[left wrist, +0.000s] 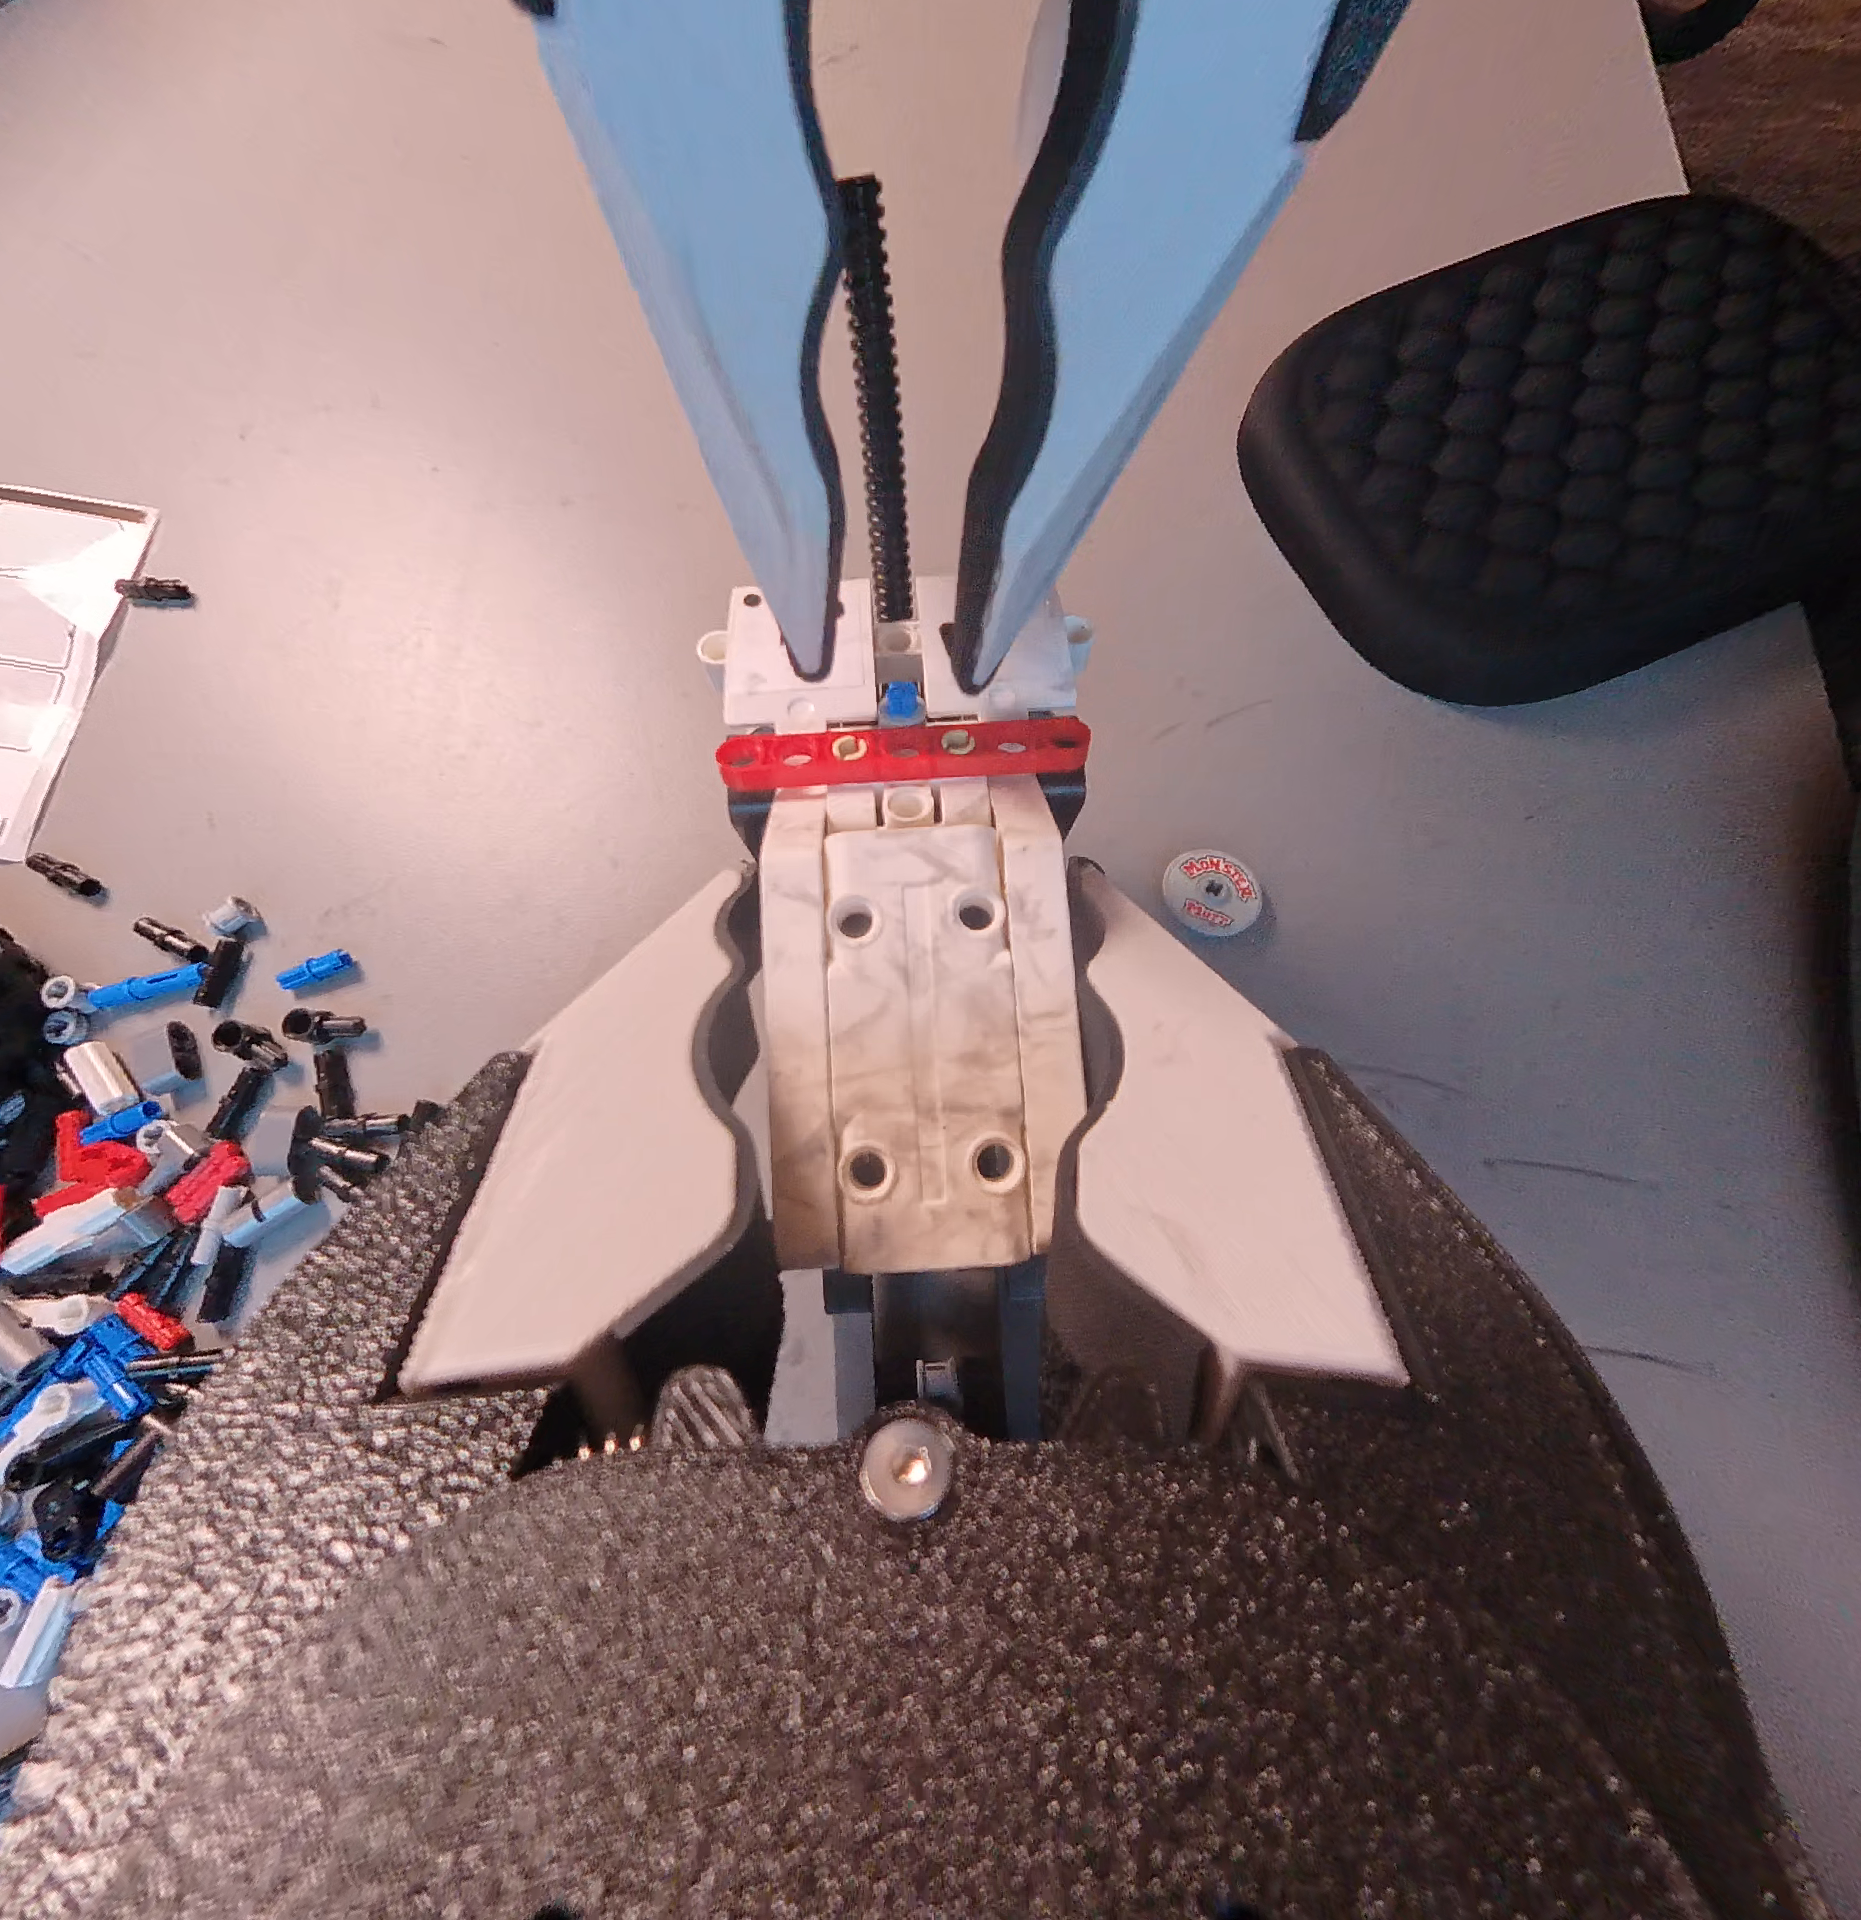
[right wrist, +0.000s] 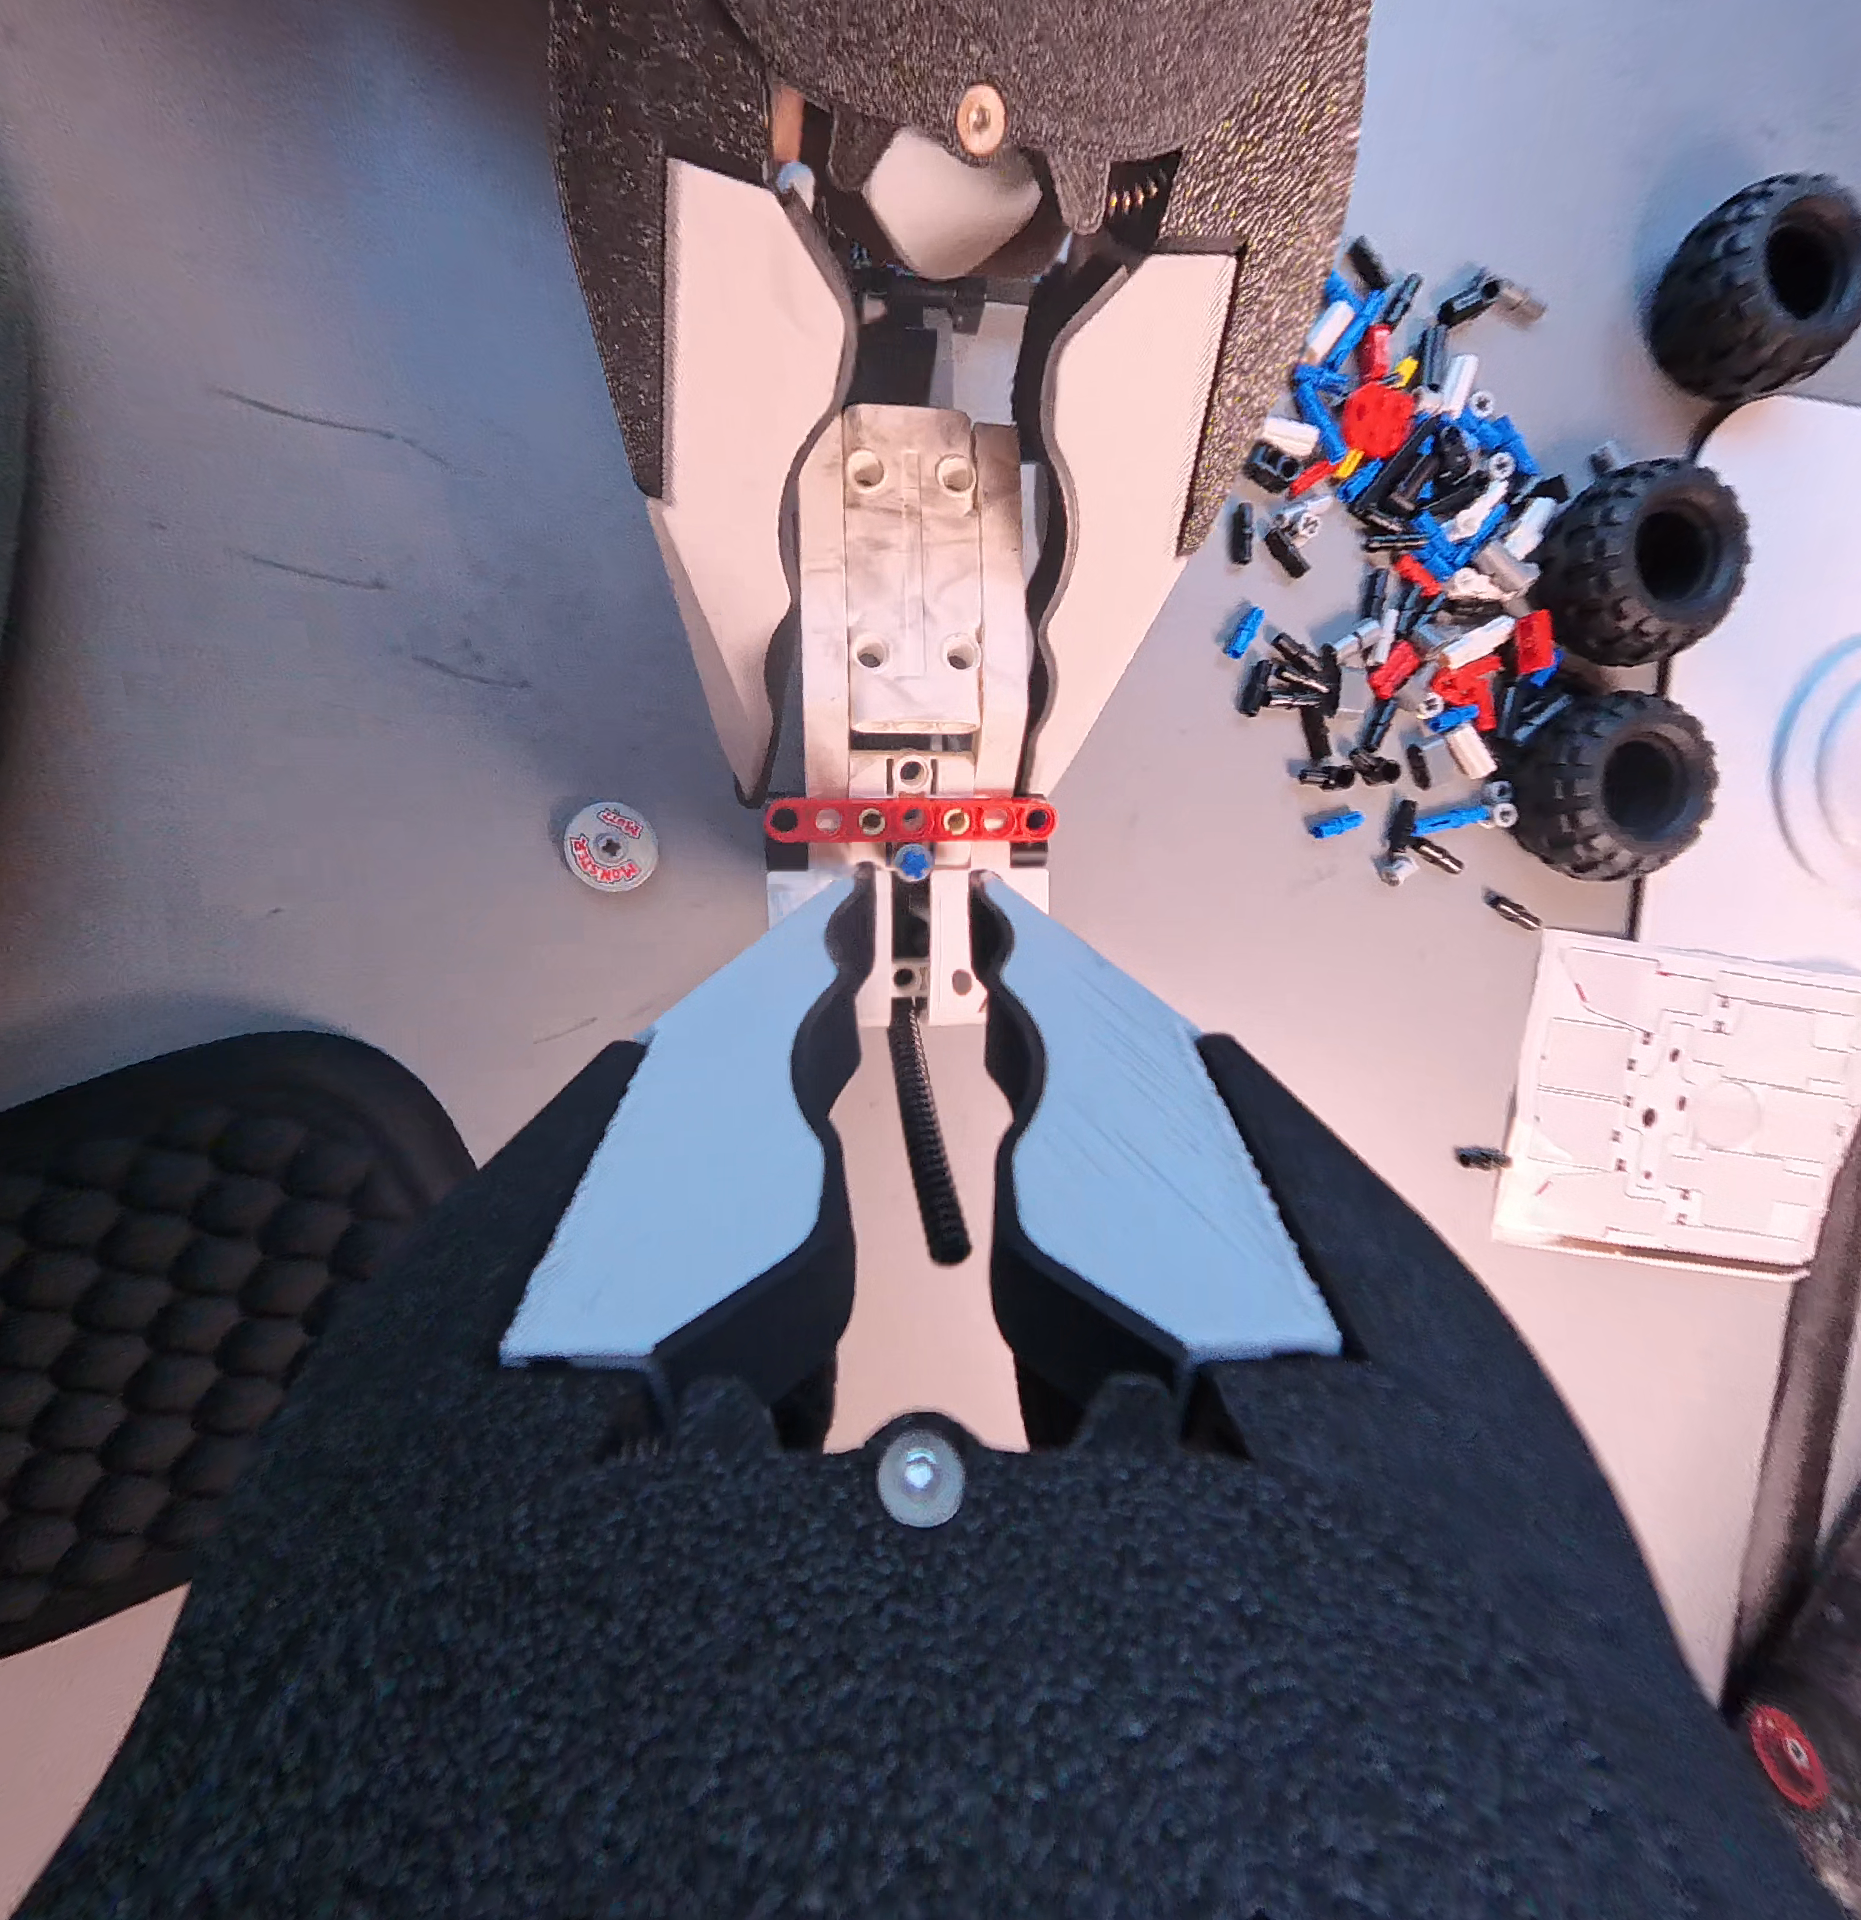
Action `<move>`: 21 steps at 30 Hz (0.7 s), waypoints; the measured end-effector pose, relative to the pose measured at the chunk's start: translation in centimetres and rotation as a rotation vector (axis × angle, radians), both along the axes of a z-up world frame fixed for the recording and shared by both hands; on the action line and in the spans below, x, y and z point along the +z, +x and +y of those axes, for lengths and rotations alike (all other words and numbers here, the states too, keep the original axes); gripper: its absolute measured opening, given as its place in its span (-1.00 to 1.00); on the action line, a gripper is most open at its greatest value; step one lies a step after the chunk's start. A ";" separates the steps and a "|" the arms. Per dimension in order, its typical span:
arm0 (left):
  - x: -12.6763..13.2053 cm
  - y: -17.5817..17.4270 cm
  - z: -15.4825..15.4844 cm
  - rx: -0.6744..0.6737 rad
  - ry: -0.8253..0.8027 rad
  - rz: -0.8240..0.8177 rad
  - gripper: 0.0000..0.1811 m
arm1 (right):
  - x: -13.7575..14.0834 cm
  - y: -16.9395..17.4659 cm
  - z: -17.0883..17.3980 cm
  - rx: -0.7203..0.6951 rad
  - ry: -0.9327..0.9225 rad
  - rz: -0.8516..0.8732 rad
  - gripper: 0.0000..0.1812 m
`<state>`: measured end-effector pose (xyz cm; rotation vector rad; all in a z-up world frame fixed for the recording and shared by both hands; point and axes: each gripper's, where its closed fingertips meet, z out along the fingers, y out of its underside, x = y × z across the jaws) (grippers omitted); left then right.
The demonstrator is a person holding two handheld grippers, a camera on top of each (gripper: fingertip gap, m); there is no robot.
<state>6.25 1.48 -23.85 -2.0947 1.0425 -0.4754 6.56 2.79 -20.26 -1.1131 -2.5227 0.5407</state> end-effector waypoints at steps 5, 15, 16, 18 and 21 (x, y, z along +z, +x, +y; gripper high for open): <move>0.0 0.0 0.0 -0.004 0.003 -0.004 -0.36 | -0.5 -0.2 -0.5 0.036 -0.045 -0.079 -0.91; -0.4 0.0 -0.3 -0.024 -0.013 0.022 -0.38 | -0.5 -0.3 -0.7 0.104 -0.003 -0.099 -0.97; -0.6 0.2 -0.6 -0.032 -0.030 0.024 -0.40 | -0.5 -0.2 -0.8 0.100 -0.007 -0.094 -0.97; -0.8 0.1 -0.5 -0.024 -0.027 0.033 -0.40 | -0.4 -0.2 -0.7 0.085 -0.012 -0.079 -0.98; -1.1 0.1 -0.5 -0.027 -0.036 0.044 -0.40 | 0.1 -0.1 -0.6 0.063 -0.064 -0.066 -0.98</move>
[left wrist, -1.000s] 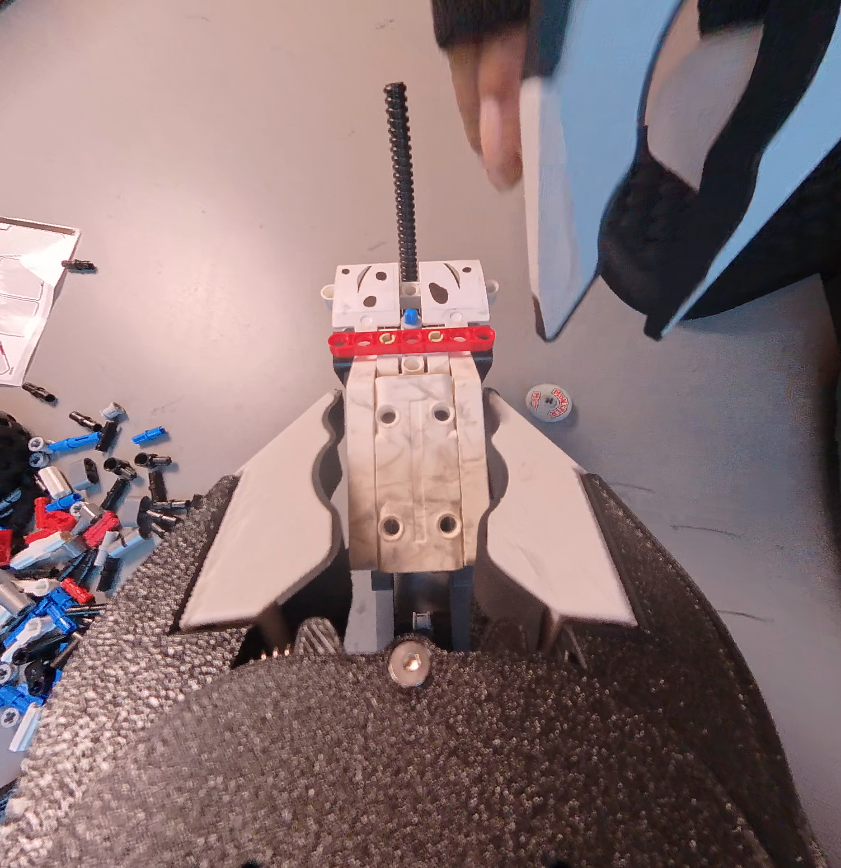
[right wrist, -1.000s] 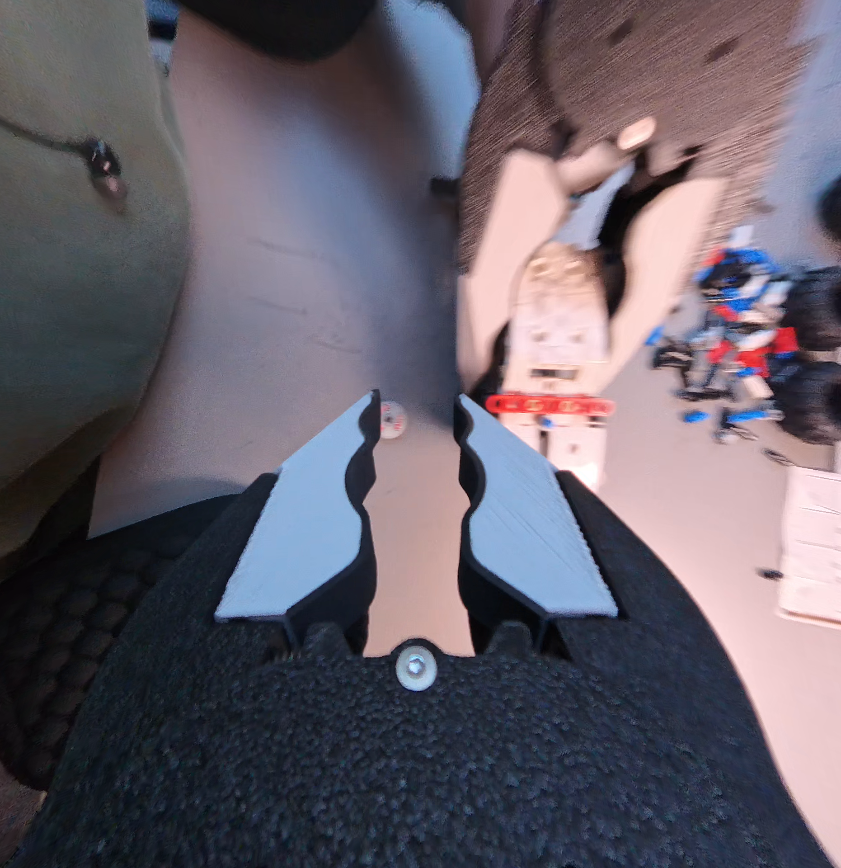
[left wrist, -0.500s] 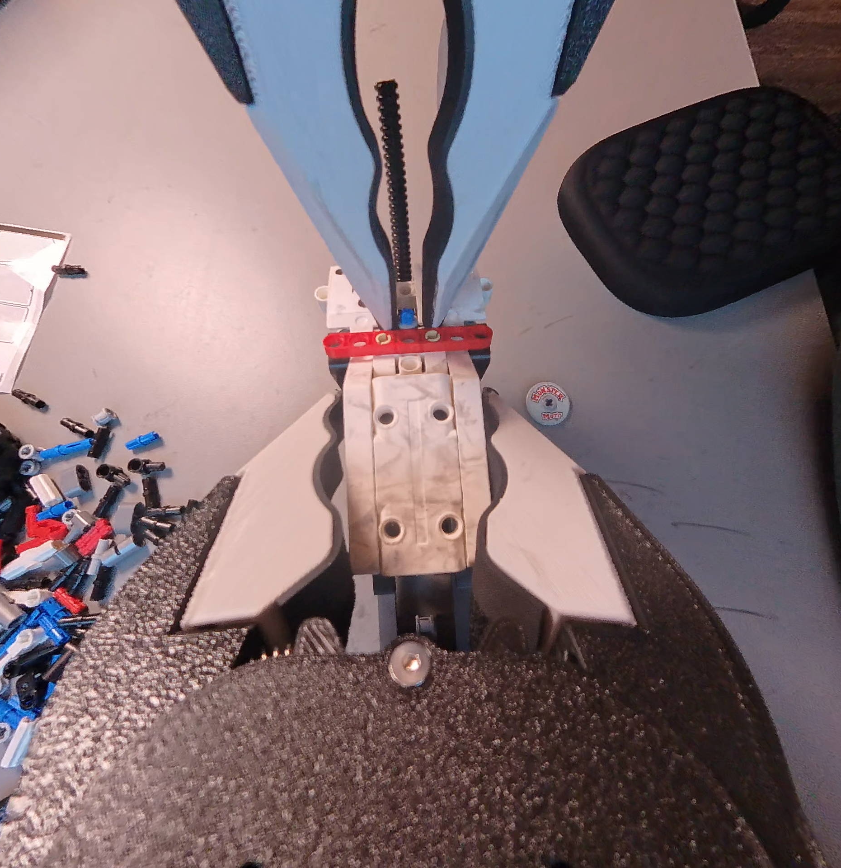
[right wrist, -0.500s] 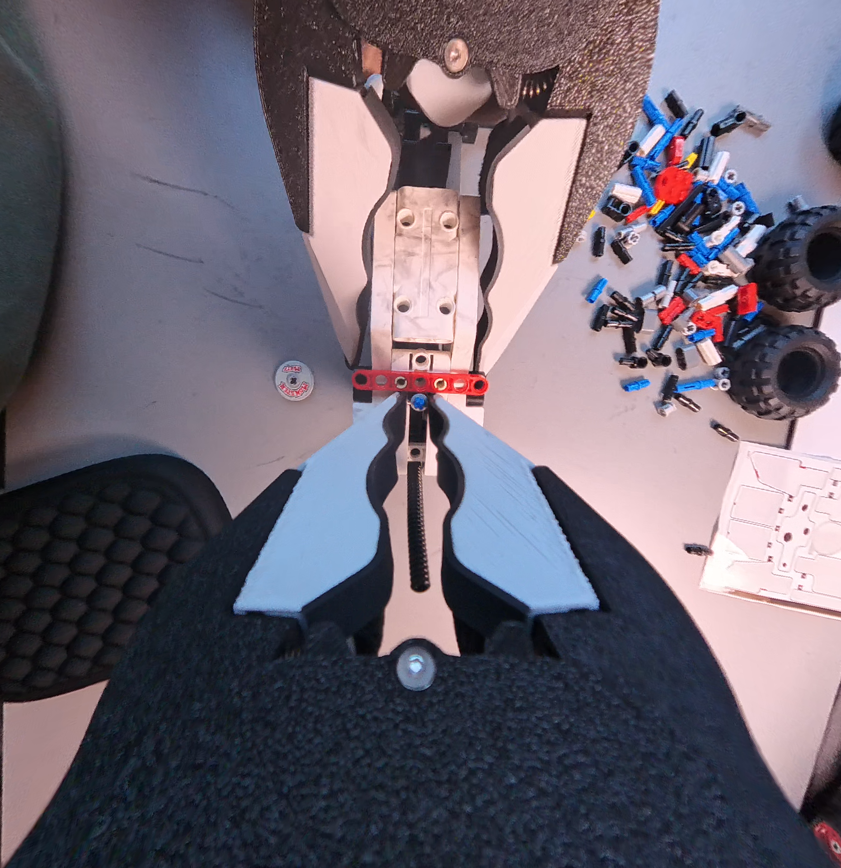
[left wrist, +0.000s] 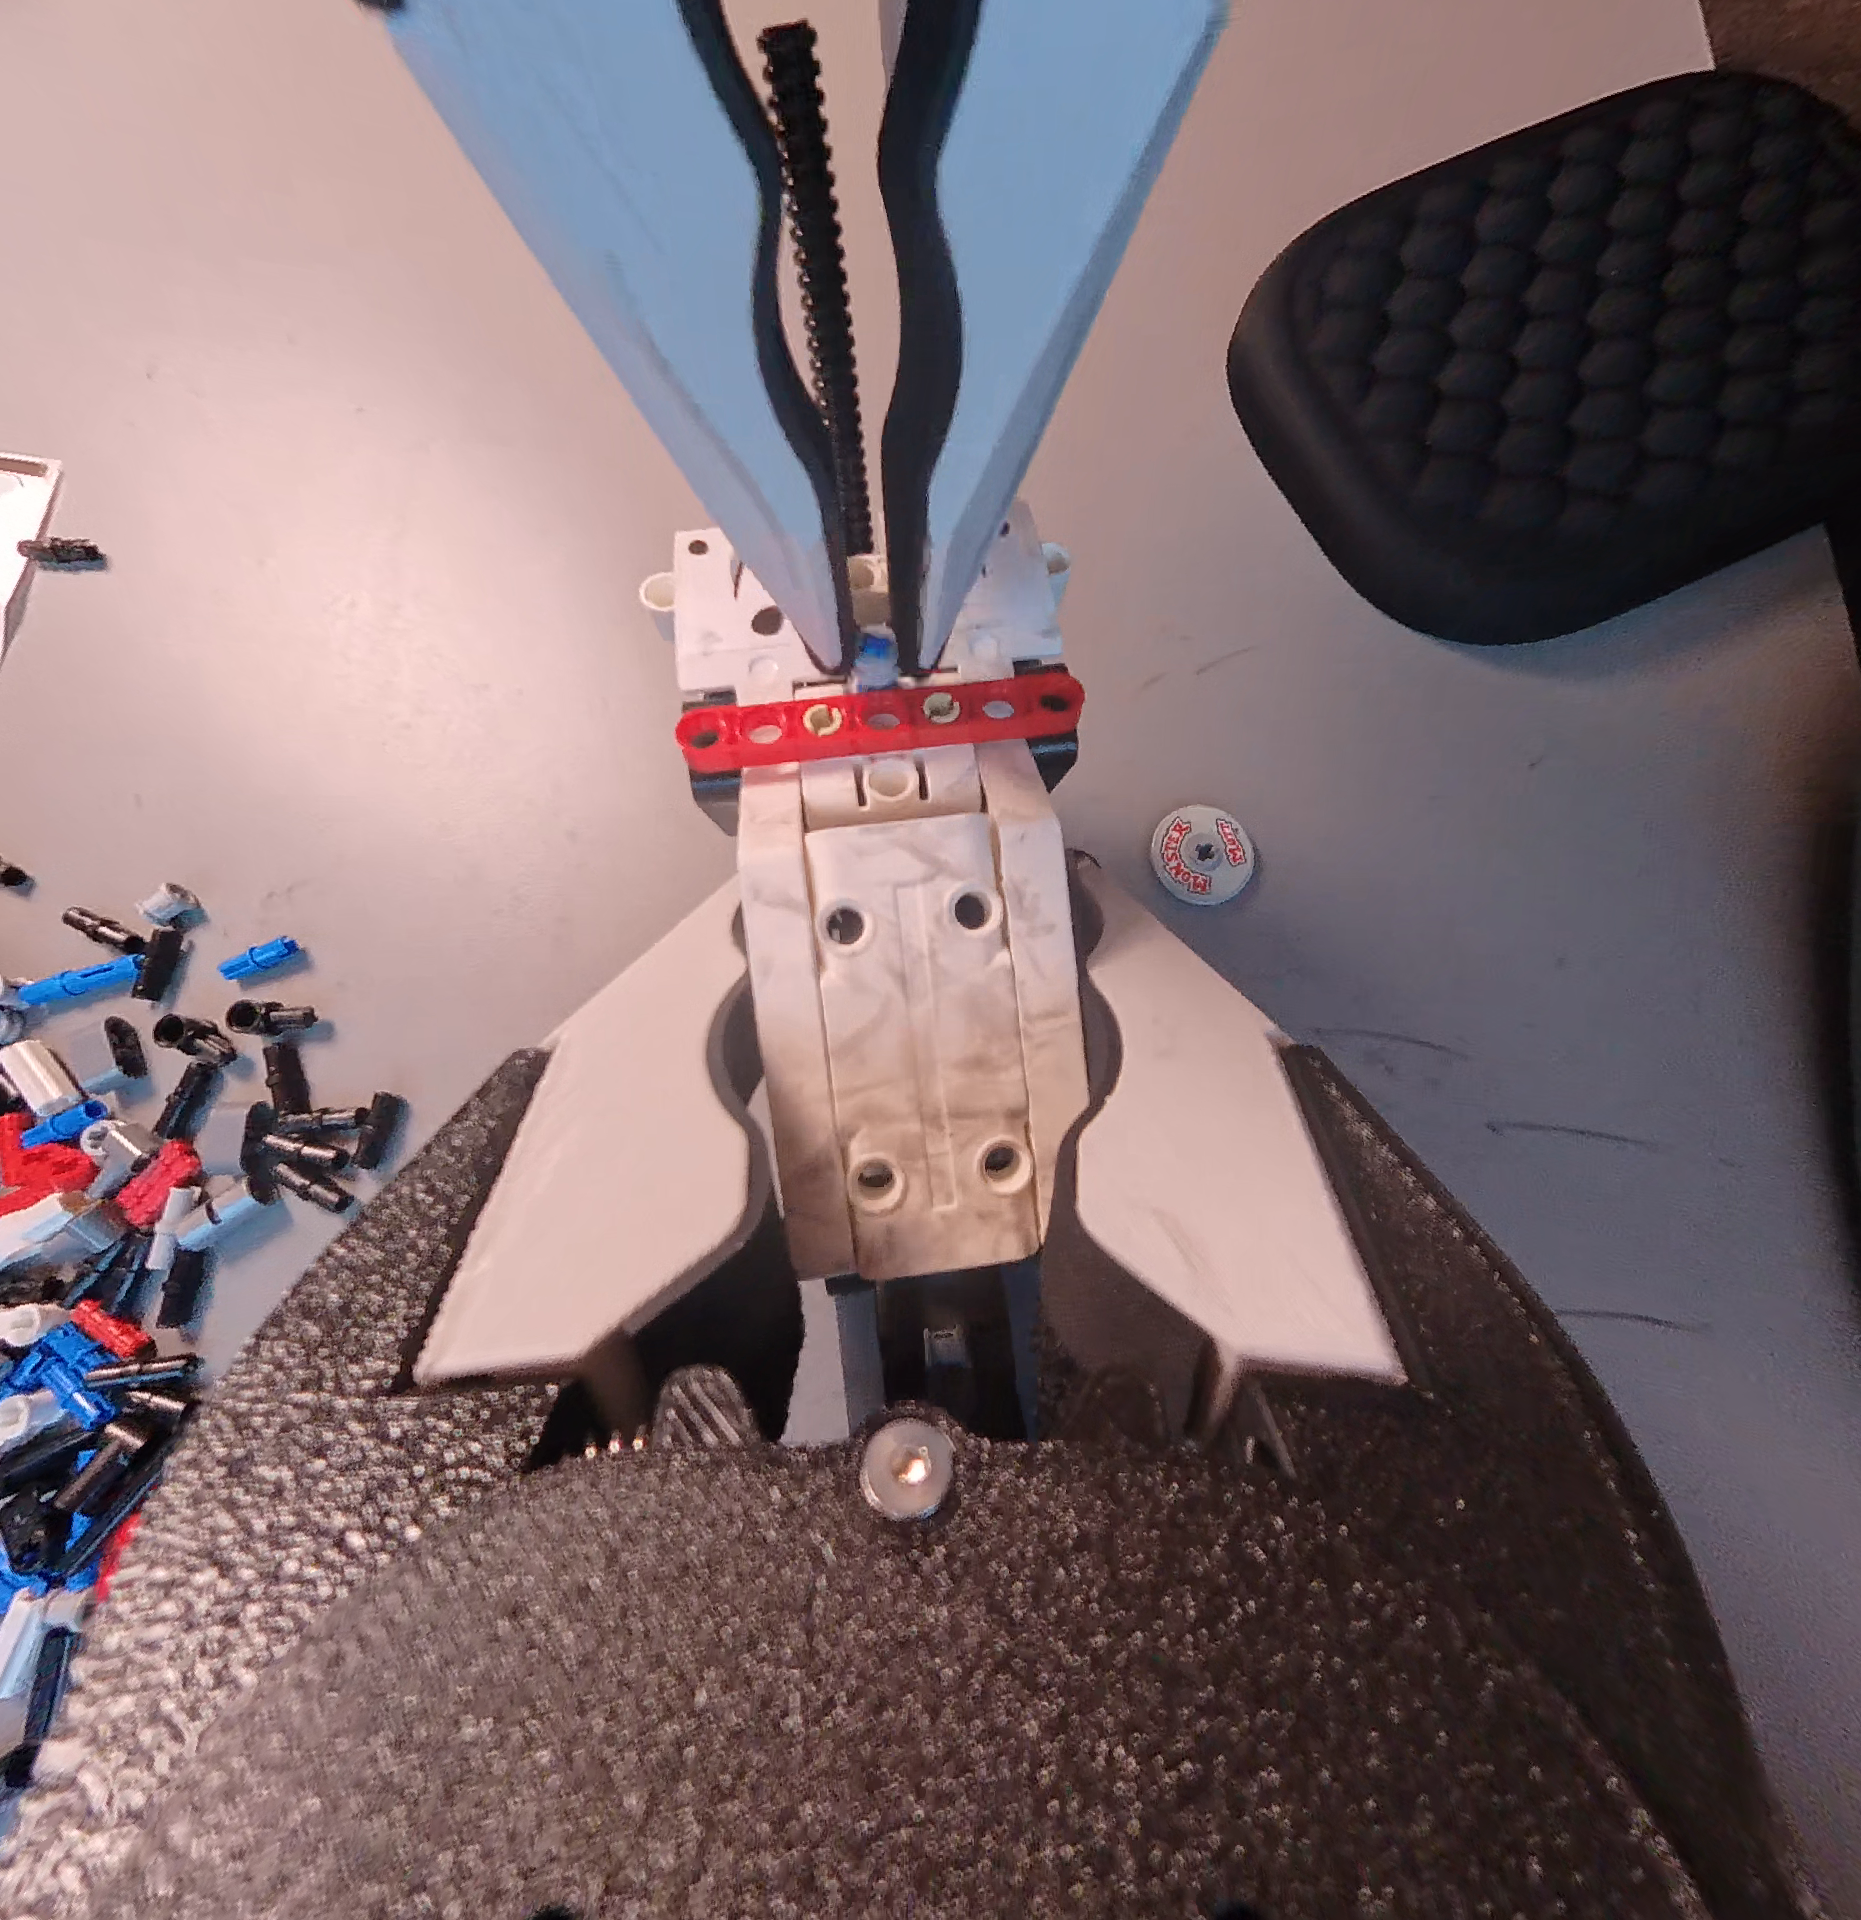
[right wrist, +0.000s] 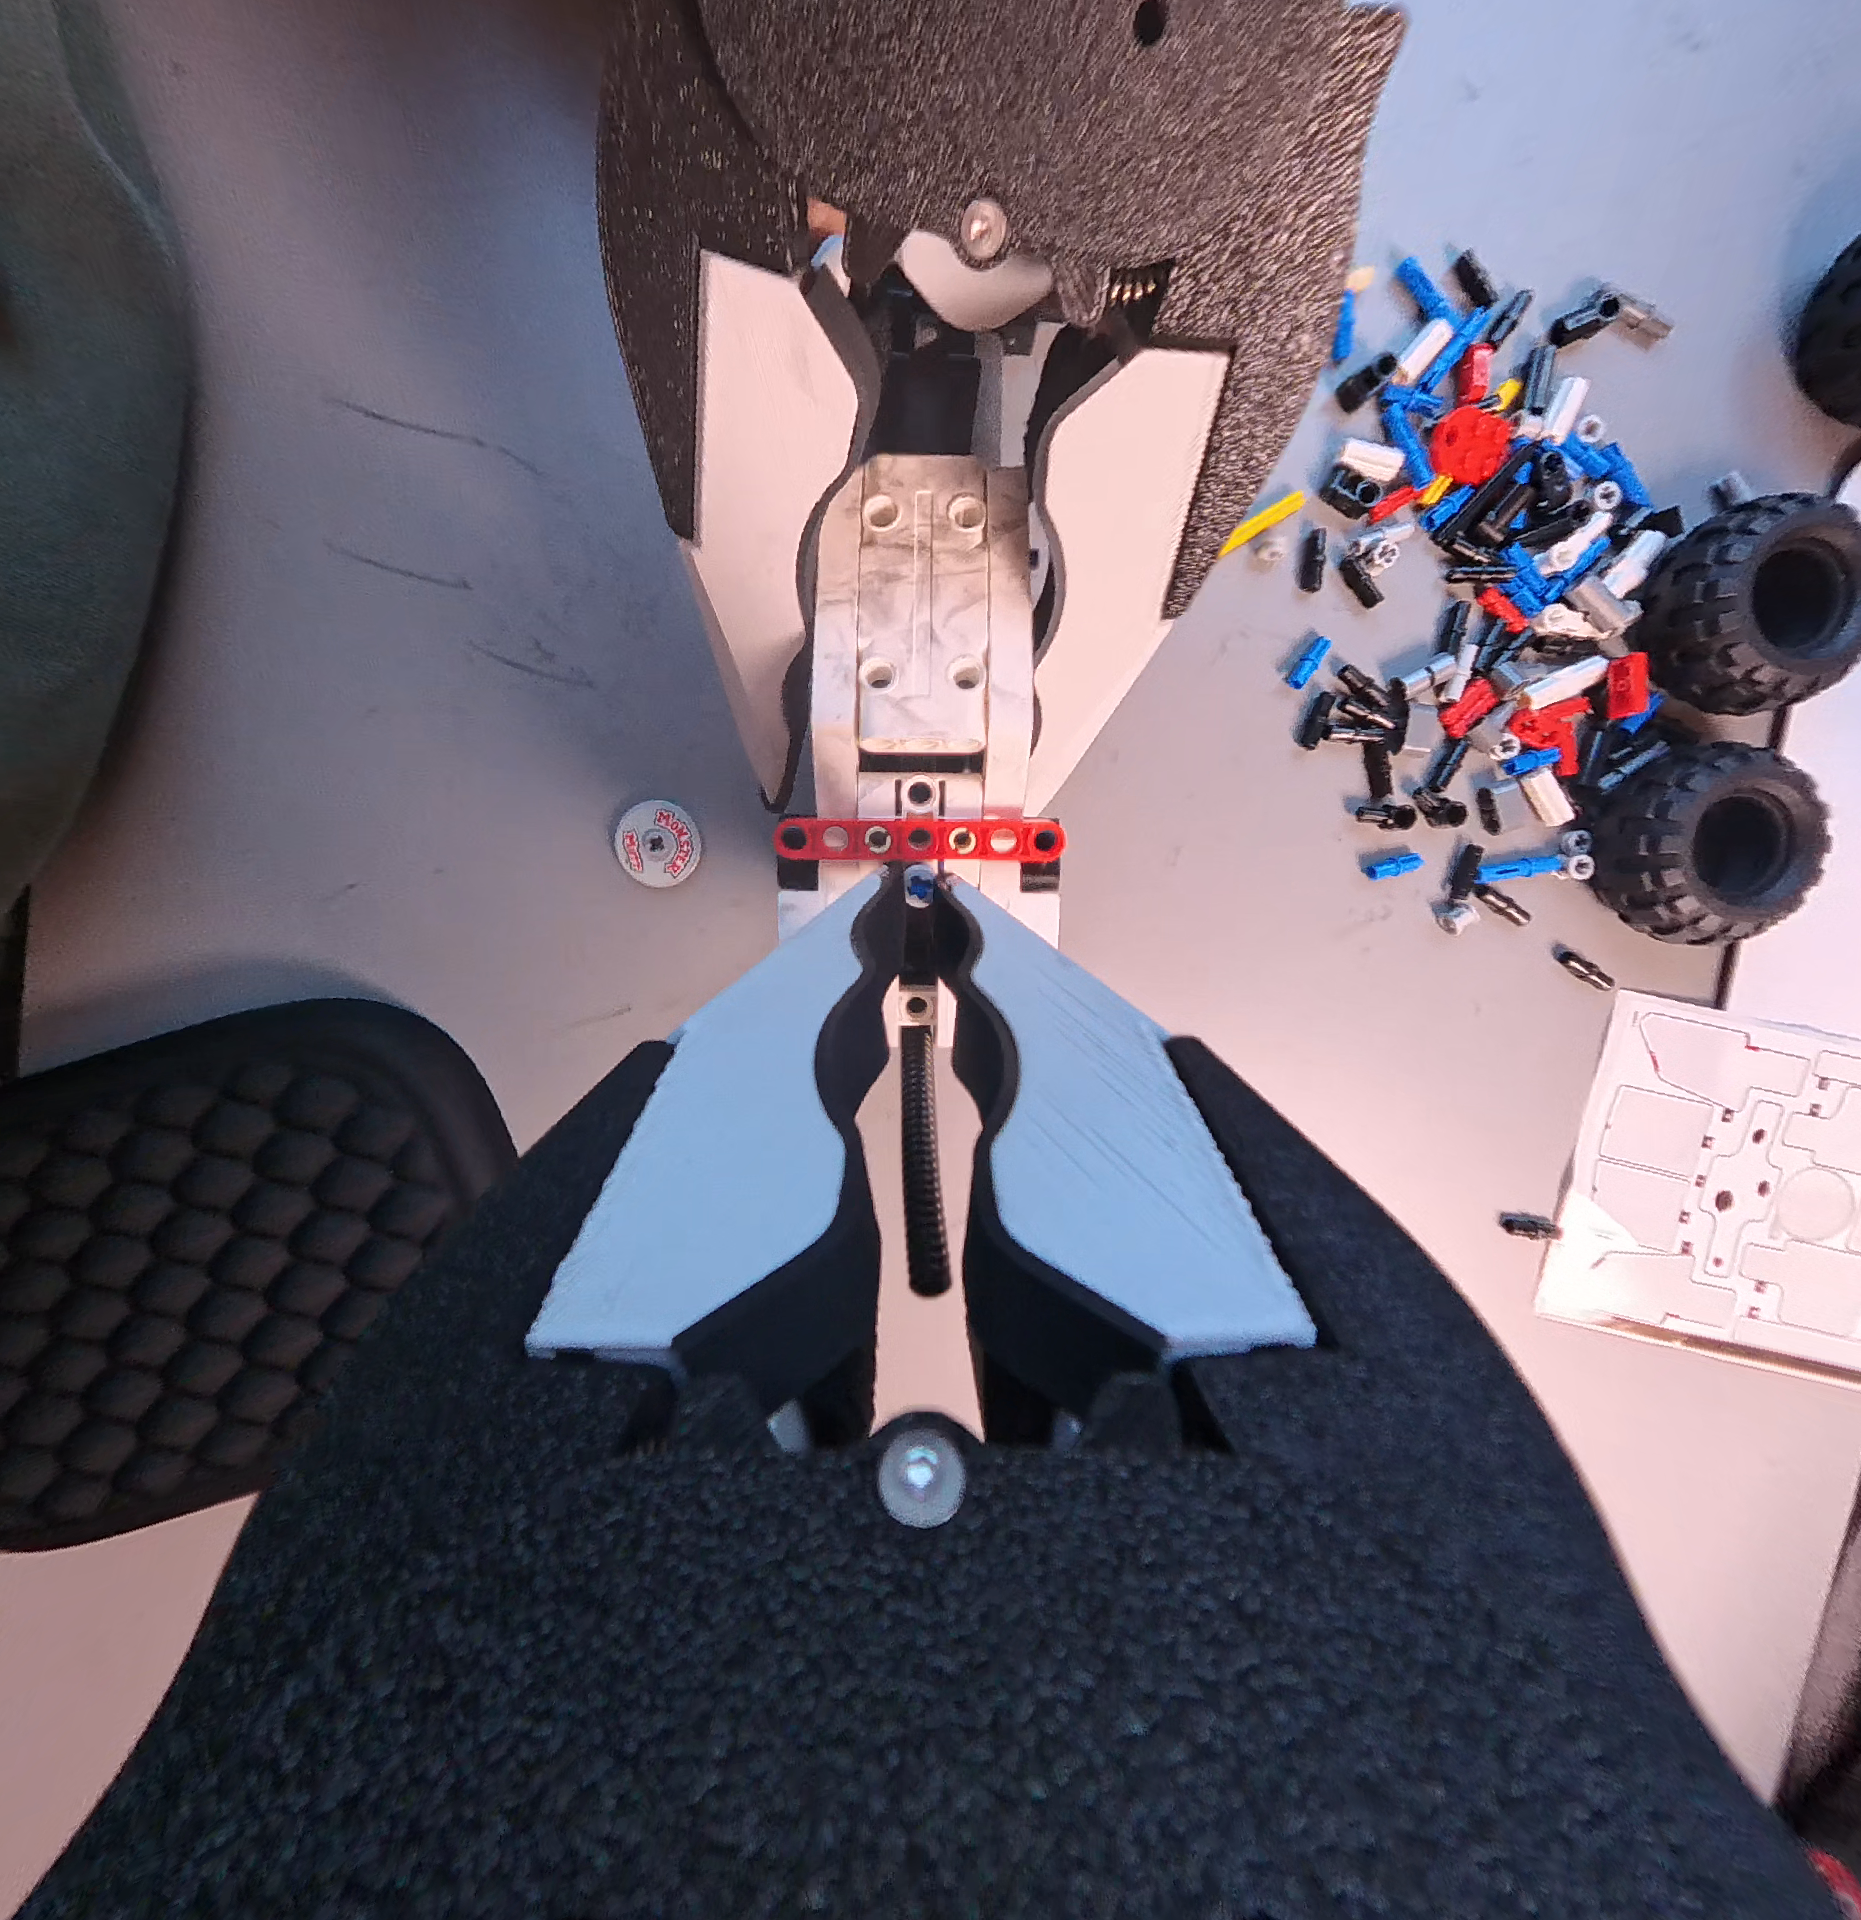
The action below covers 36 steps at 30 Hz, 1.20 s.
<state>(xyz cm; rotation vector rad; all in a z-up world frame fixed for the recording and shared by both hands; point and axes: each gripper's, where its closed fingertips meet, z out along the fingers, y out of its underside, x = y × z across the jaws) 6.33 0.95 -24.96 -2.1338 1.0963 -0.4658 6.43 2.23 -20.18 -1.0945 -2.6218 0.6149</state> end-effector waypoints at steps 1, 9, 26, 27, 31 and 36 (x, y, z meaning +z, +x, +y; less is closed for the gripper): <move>-0.2 -0.2 0.0 0.005 -0.013 0.004 -0.41 | 0.8 0.0 -0.1 -0.009 -0.040 0.014 -0.97; 0.0 -0.6 0.1 0.024 -0.037 0.011 -0.40 | 5.6 0.2 1.1 -0.056 -0.042 0.134 -0.96; 0.7 -0.8 0.1 0.021 0.011 0.006 -0.39 | -6.9 4.5 -5.4 -0.078 -0.015 0.062 -0.90; 0.7 -0.8 0.0 0.018 0.010 0.002 -0.39 | -6.9 4.5 -5.4 -0.082 -0.026 0.062 -0.81; 0.8 -0.8 -0.3 -0.008 0.006 -0.008 -0.39 | -3.7 4.2 -5.9 -0.095 -0.130 0.116 -0.65; 0.9 -0.8 -0.8 -0.054 0.002 -0.034 -0.40 | 1.9 3.4 -4.6 -0.125 -0.189 0.236 -0.57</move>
